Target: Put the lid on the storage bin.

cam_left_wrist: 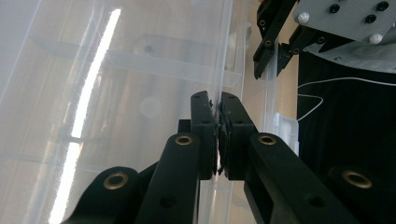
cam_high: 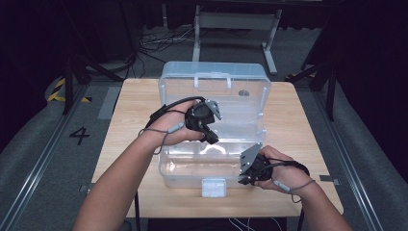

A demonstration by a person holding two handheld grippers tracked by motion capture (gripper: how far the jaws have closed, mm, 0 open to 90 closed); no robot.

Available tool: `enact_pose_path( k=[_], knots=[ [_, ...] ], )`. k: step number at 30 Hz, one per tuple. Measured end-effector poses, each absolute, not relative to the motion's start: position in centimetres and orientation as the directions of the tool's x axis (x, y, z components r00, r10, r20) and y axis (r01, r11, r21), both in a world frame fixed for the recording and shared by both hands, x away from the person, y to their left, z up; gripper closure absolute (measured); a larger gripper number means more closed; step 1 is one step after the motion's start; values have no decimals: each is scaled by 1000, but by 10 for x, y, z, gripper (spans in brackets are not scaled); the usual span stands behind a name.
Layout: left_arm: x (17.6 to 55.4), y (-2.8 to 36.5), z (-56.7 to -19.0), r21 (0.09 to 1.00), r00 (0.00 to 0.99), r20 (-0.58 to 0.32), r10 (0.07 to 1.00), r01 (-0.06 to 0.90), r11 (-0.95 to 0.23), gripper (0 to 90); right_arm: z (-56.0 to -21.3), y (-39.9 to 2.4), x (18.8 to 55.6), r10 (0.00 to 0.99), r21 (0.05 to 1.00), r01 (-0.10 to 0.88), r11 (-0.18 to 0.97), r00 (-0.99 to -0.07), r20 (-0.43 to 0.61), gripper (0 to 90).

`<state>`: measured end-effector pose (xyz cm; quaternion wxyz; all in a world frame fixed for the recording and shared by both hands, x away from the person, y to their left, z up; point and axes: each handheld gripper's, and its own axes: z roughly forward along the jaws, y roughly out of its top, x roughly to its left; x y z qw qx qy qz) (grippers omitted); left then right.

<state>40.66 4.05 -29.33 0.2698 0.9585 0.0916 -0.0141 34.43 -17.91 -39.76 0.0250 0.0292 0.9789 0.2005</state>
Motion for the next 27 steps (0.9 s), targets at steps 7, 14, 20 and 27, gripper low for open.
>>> enact_pose_path(
  k=[7,14,20,27],
  knots=[
    [405,40,-295,512,983,-84,163,183,-839,858,-397,-179,344,74,394,53,918,-997,-38,814],
    [405,40,-295,514,982,-90,164,187,-838,857,-397,-180,344,75,397,53,916,-996,-40,814],
    [405,40,-296,513,982,-93,162,187,-838,859,-390,-184,343,90,422,63,904,-995,-44,827],
    [404,39,-296,506,984,-91,155,180,-844,861,-386,-186,342,81,446,45,894,-995,-61,830]
  ],
)
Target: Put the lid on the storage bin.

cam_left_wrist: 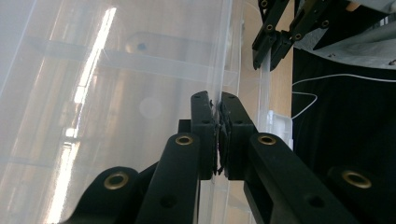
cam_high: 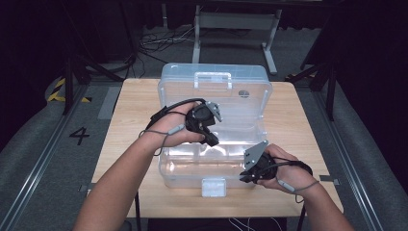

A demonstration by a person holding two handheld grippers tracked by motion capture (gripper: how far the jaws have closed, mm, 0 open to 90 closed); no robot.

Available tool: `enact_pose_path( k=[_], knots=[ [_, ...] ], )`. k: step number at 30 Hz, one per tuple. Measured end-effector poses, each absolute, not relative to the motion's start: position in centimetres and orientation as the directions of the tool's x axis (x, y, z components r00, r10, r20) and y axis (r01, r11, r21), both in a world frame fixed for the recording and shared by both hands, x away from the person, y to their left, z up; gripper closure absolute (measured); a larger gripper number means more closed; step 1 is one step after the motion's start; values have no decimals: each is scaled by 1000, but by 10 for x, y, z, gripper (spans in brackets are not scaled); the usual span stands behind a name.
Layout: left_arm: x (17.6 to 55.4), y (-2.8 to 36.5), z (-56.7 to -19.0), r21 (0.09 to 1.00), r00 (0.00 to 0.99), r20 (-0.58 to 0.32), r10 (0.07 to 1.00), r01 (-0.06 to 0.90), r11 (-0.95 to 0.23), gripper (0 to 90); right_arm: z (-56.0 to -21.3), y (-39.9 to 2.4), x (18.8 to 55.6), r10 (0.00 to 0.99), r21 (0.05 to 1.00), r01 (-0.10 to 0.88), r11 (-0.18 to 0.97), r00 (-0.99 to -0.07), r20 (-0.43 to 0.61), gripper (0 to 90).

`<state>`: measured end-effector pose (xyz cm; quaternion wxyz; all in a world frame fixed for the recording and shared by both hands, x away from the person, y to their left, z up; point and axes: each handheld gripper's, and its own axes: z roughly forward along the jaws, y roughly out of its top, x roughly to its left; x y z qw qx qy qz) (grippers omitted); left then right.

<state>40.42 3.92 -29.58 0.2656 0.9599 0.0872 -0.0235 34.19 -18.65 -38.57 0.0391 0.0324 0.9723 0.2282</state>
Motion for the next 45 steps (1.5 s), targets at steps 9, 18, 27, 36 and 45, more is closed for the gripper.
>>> enact_pose_path(
  k=[9,18,27,36,45],
  knots=[
    [402,37,-296,497,985,-84,152,174,-850,864,-364,-198,336,90,527,36,849,-993,-78,859],
    [398,35,-296,488,985,-70,159,173,-855,865,-350,-206,332,102,596,52,801,-994,-50,900],
    [395,38,-300,498,984,-78,161,179,-848,865,-337,-216,333,127,676,91,731,-992,-4,900],
    [389,37,-303,495,983,-74,171,185,-849,864,-323,-225,336,183,767,105,633,-983,-16,900],
    [383,35,-304,480,982,-48,180,181,-859,866,-315,-240,343,315,859,159,486,-949,-2,900]
  ],
)
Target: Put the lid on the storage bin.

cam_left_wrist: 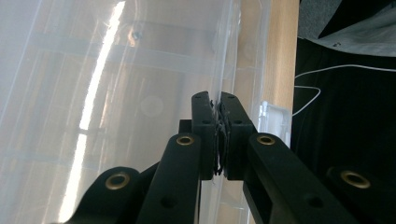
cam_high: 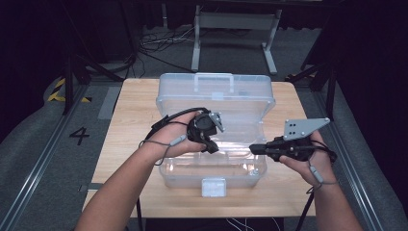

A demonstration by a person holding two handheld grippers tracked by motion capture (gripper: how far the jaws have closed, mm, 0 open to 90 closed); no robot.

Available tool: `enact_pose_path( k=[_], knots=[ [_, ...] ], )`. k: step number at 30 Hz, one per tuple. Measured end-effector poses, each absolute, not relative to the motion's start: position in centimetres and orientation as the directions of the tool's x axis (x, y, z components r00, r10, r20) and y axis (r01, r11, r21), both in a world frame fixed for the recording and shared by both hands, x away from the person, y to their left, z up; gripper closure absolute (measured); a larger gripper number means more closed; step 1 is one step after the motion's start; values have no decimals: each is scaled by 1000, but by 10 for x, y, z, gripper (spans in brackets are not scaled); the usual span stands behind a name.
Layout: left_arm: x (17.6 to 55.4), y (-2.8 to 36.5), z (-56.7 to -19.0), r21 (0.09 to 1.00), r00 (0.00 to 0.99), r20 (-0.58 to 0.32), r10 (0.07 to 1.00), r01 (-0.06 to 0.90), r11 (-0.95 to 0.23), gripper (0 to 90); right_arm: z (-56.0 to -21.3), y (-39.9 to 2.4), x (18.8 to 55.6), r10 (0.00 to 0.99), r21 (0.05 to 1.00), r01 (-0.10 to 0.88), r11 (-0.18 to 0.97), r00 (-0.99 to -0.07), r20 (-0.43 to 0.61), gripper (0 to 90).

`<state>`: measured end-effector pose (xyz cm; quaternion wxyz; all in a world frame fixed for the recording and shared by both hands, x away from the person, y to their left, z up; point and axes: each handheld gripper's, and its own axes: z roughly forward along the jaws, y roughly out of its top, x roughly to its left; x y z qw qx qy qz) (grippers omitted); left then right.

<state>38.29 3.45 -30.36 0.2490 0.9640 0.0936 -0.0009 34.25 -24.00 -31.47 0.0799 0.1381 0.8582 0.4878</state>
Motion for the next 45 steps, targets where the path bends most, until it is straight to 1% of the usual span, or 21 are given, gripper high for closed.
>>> enact_pose_path(
  k=[5,9,10,12,13,20,23,28,30,38,45],
  knots=[
    [379,35,-305,481,982,-41,186,182,-858,866,-314,-254,349,431,905,209,371,-902,31,900],
    [378,35,-306,479,982,-40,186,182,-859,865,-314,-261,353,481,920,241,310,-874,67,900],
    [377,35,-306,480,981,-36,190,184,-858,865,-314,-261,353,481,920,241,310,-874,67,900],
    [376,35,-306,478,981,-29,191,181,-859,865,-315,-267,355,523,931,258,257,-847,91,900],
    [375,35,-306,477,981,-24,195,182,-860,865,-315,-267,355,523,931,258,257,-847,91,900],
    [366,35,-308,483,976,16,219,184,-856,856,-316,-281,361,591,943,299,148,-791,158,900],
    [364,36,-308,484,975,24,221,182,-856,856,-317,-282,362,594,941,309,136,-786,171,900],
    [358,40,-306,508,976,1,217,186,-841,855,-318,-283,363,597,937,321,139,-782,179,900],
    [355,43,-304,511,975,23,222,179,-840,849,-319,-282,363,594,934,326,146,-784,180,900],
    [354,60,-296,565,973,-12,231,197,-801,832,-320,-280,363,600,933,324,153,-781,173,900],
    [355,80,-292,592,962,-22,272,232,-771,836,-320,-279,362,601,932,325,163,-782,167,900]
  ],
)
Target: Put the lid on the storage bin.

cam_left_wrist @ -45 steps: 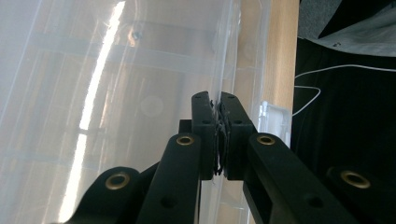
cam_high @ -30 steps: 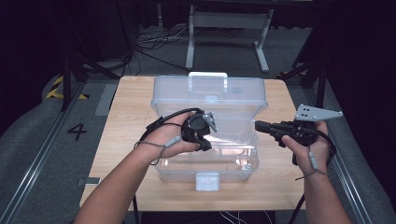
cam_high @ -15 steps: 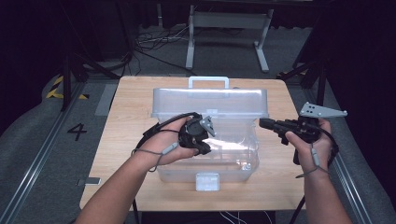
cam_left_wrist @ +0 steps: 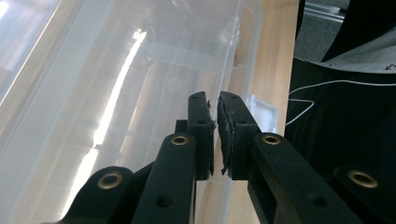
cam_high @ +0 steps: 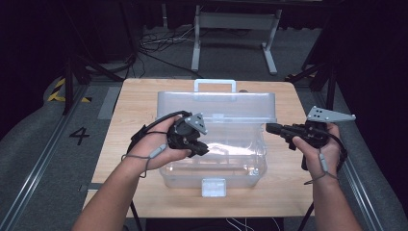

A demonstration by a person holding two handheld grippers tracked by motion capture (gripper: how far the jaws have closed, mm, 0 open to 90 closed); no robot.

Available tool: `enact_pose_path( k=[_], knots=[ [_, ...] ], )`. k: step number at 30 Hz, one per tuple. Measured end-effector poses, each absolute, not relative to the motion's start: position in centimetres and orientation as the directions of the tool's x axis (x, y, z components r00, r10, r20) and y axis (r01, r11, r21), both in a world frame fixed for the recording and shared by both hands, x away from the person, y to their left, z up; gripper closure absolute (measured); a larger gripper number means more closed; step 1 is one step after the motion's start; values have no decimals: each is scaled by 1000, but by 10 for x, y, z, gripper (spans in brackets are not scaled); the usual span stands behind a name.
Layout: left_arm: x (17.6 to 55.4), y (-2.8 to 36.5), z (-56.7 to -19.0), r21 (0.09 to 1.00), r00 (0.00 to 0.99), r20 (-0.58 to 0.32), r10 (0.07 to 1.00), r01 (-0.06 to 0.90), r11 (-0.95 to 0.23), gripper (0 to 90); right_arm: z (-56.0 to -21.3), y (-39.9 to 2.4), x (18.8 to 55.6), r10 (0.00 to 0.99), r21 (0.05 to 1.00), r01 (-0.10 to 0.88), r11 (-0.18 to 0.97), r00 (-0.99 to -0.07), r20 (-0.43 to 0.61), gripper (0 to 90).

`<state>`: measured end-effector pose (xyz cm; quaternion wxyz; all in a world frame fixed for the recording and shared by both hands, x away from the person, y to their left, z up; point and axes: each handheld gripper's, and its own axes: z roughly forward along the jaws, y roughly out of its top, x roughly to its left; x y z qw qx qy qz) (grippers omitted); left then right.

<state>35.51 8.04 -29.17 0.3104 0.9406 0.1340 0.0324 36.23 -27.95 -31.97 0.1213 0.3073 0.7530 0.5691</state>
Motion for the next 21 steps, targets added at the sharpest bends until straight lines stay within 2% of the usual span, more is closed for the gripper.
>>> enact_pose_path(
  k=[21],
  knots=[
    [349,160,-297,657,905,-76,419,361,-661,841,-321,-278,360,599,927,328,184,-785,159,900]
  ],
)
